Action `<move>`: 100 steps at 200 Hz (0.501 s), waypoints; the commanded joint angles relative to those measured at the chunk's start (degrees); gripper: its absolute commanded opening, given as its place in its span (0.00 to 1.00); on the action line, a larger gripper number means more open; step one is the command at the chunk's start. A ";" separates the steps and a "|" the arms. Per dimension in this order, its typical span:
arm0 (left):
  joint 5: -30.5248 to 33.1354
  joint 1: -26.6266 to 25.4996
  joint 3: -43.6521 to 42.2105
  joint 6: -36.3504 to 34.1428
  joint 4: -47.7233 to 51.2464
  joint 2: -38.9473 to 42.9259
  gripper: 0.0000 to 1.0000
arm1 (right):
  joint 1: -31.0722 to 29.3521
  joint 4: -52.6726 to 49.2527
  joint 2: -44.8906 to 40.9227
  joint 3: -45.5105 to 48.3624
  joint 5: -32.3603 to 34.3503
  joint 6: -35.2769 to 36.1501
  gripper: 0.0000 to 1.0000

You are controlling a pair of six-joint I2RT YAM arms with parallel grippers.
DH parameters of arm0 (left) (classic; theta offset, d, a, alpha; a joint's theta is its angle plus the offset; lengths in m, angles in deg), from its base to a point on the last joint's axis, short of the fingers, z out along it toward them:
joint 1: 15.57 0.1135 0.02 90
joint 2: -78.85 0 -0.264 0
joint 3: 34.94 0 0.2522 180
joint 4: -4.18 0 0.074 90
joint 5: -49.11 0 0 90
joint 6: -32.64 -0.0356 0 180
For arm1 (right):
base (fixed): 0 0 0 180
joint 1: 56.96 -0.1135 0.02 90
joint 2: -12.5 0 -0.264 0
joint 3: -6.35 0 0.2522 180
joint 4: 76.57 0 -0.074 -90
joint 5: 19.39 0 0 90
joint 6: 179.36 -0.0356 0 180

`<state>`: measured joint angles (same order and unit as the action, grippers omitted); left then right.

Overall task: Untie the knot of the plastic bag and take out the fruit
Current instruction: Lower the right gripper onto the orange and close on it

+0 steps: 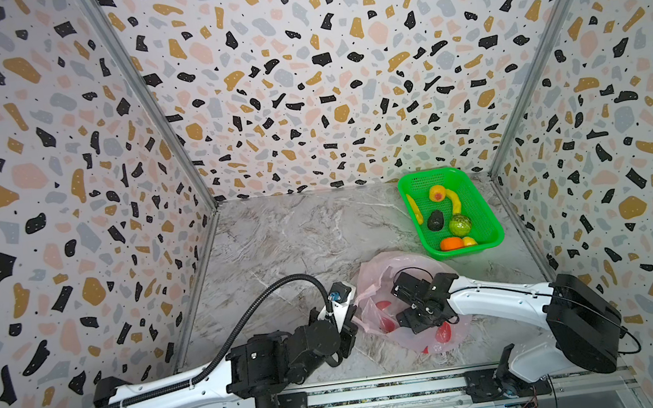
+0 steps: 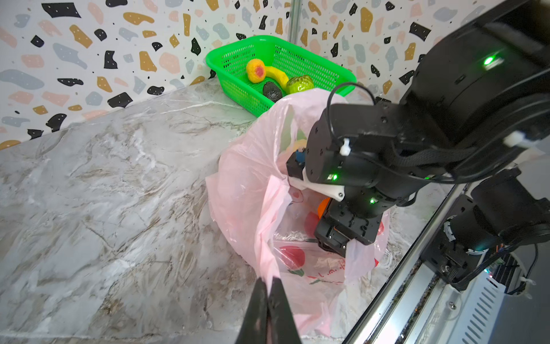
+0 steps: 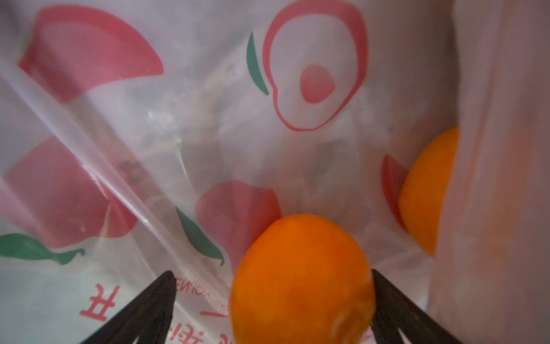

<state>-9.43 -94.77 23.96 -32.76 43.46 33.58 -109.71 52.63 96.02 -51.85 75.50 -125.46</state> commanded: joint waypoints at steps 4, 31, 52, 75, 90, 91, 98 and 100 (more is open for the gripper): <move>-1.23 -0.24 0.22 -1.41 -2.72 0.19 0.00 | 0.06 4.07 -0.10 3.12 -0.56 -1.16 0.91; -0.83 -0.25 -0.32 -0.97 -2.61 0.36 0.00 | -0.13 5.21 -1.69 2.40 2.77 -1.00 0.78; -0.73 -0.25 -0.71 -0.37 -1.92 0.49 0.00 | -0.16 5.24 -4.10 1.51 3.90 -0.47 0.73; -0.46 -0.25 -1.46 0.51 -1.28 1.04 0.00 | -0.24 3.79 -5.64 -0.21 4.11 0.43 0.70; 0.31 -0.25 -1.73 1.52 0.06 1.31 0.00 | -0.29 3.81 -7.31 -1.43 2.83 1.43 0.67; 0.42 -0.25 -1.73 1.55 0.15 1.32 0.00 | -0.31 3.81 -7.45 -1.48 2.75 1.49 0.67; 0.86 -0.30 -1.81 2.04 0.91 1.51 0.00 | -0.33 3.81 -8.38 -2.14 1.69 1.92 0.67; 0.99 -0.27 -1.82 2.21 1.15 1.51 0.00 | -0.33 3.77 -8.62 -2.31 1.37 2.09 0.67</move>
<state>-10.13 -94.77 22.96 -32.24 43.62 34.19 -109.75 57.50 90.80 -50.96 77.75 -125.24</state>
